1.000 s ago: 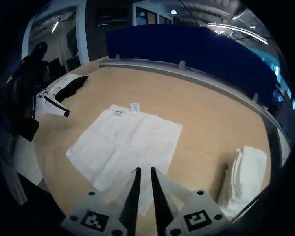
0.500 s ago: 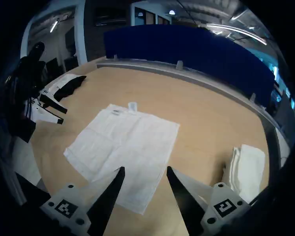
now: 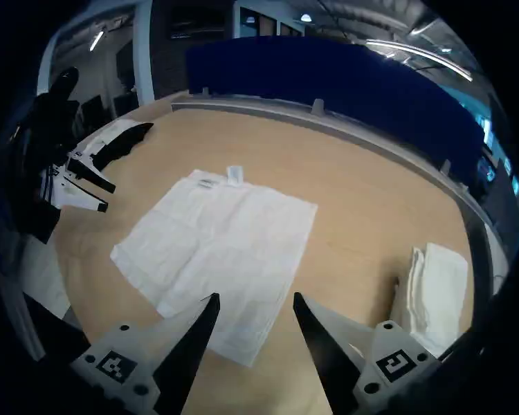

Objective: Fold towel

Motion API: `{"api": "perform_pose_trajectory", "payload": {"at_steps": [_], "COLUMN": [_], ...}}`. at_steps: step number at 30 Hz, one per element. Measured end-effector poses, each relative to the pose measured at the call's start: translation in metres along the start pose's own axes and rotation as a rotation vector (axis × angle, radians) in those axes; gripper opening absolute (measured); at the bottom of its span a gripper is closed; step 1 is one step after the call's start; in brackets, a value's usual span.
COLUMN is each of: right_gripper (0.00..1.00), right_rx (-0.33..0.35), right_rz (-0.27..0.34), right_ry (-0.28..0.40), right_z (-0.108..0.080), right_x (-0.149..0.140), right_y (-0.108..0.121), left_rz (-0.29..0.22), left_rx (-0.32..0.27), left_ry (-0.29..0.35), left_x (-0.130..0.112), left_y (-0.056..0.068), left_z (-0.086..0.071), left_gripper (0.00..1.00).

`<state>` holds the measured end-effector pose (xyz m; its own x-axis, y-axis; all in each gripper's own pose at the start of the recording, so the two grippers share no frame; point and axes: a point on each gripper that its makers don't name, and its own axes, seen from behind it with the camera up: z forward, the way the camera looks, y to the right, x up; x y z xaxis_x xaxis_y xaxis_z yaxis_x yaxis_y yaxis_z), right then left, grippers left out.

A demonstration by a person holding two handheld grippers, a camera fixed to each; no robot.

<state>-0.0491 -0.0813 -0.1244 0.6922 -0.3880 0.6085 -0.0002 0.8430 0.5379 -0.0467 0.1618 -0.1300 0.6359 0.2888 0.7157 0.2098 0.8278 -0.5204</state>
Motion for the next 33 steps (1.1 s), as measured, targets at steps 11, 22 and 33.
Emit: {"api": "perform_pose_trajectory", "payload": {"at_steps": [11,22,33], "right_gripper": [0.82,0.82,0.82], "right_rx": [0.001,0.013,0.013], "right_rz": [-0.002,-0.015,-0.038], "right_ry": [-0.041,-0.081,-0.121], "right_z": [0.005,0.011,0.009], "right_x": [-0.035,-0.066,-0.088], "right_y": [-0.006,-0.013,-0.013], "left_rz": [0.007,0.021,0.043], "left_rx": [0.006,0.01,0.0], "left_ry": [-0.031,-0.063,-0.107], "left_x": [-0.032,-0.061,-0.083], "left_y": [0.007,0.014,0.028], "left_z": [0.01,0.024,0.026], "left_gripper": [0.83,0.83,0.83]}}
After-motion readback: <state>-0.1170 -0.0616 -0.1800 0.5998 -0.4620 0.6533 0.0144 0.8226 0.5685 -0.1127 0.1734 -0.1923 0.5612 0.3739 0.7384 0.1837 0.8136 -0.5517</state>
